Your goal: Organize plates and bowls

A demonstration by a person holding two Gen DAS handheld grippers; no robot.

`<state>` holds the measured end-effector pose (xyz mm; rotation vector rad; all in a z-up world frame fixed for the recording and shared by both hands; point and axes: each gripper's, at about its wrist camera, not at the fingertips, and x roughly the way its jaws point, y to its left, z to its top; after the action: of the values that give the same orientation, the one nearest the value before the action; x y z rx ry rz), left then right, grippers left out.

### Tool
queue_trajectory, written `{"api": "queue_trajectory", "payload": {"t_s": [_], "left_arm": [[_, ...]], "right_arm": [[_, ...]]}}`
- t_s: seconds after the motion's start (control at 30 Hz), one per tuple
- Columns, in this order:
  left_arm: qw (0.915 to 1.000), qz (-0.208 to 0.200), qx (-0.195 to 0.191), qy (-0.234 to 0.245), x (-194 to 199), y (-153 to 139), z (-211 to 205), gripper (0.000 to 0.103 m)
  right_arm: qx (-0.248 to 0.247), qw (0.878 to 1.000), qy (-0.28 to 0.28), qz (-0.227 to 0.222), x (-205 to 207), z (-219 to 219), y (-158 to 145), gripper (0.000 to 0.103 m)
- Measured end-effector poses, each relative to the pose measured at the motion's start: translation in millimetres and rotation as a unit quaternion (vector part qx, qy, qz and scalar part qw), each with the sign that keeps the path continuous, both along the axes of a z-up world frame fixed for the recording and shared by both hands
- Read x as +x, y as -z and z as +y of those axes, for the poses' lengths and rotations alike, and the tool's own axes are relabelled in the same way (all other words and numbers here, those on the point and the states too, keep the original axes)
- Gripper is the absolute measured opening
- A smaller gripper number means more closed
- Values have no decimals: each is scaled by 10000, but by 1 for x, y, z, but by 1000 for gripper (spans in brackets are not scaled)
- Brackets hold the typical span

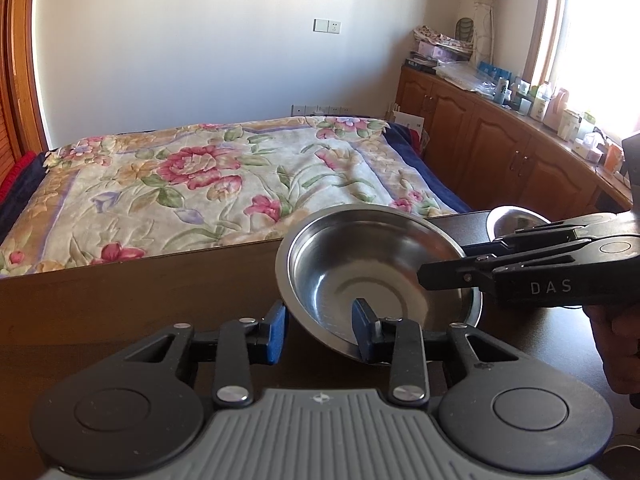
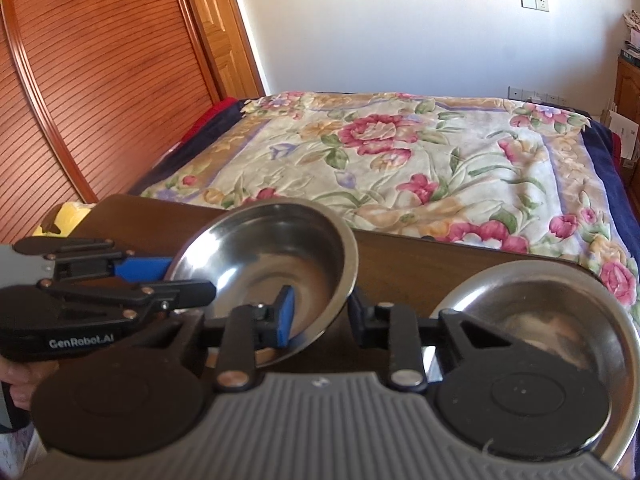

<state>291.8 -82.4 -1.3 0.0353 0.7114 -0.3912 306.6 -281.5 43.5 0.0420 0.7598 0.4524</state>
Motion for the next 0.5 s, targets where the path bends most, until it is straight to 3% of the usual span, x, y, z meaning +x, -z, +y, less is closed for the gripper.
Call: {"api": "queue_trajectory", "payload": {"t_s": [0.5], "left_arm": [[9996,-257,-107,71,-26,-23,5,36]], "right_arm": [[78,9997,-74,-229,-21,-2,-16,27]]}}
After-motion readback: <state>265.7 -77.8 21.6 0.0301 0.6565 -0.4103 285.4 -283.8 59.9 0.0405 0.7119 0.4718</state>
